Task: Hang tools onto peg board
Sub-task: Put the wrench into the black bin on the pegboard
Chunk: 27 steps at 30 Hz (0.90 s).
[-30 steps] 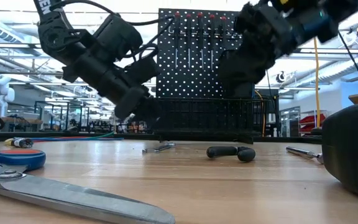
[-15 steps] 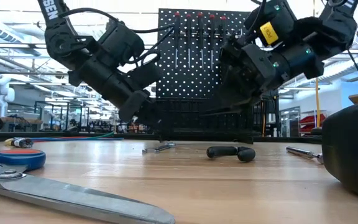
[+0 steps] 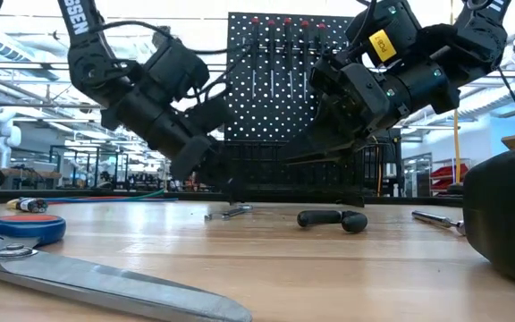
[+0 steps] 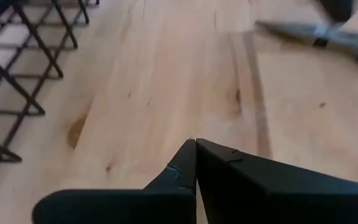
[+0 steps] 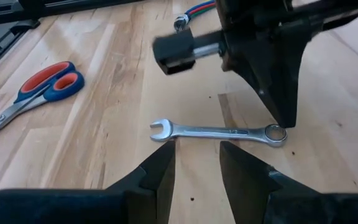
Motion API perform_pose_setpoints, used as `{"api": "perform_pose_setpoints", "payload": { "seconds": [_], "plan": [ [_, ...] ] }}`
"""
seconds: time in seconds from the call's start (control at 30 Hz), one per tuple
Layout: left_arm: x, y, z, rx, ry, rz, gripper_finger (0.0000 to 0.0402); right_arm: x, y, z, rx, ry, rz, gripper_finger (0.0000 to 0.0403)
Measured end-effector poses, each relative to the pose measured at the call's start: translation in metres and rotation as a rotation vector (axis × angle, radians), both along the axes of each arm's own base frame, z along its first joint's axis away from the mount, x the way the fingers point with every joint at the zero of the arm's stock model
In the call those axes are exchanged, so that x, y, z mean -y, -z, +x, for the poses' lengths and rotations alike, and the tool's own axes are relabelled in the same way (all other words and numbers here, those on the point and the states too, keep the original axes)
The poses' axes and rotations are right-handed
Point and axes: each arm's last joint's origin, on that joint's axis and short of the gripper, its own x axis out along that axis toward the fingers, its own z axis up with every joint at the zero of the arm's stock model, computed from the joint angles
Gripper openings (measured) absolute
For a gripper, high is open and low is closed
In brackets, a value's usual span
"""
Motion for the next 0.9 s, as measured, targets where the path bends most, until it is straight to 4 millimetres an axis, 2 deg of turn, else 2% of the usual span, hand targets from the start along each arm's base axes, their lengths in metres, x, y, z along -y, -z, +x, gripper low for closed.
{"api": "perform_pose_setpoints", "payload": {
  "seconds": [0.27, 0.9],
  "plan": [
    [-0.0068, 0.005, 0.0, -0.015, 0.0, -0.022, 0.0004, 0.0, 0.0001, -0.0001, -0.001, -0.001, -0.003, 0.0116],
    [-0.0052, 0.0023, 0.002, 0.02, 0.043, -0.046, 0.0003, 0.0, 0.0002, -0.0001, -0.002, -0.007, -0.015, 0.0116]
  ]
}}
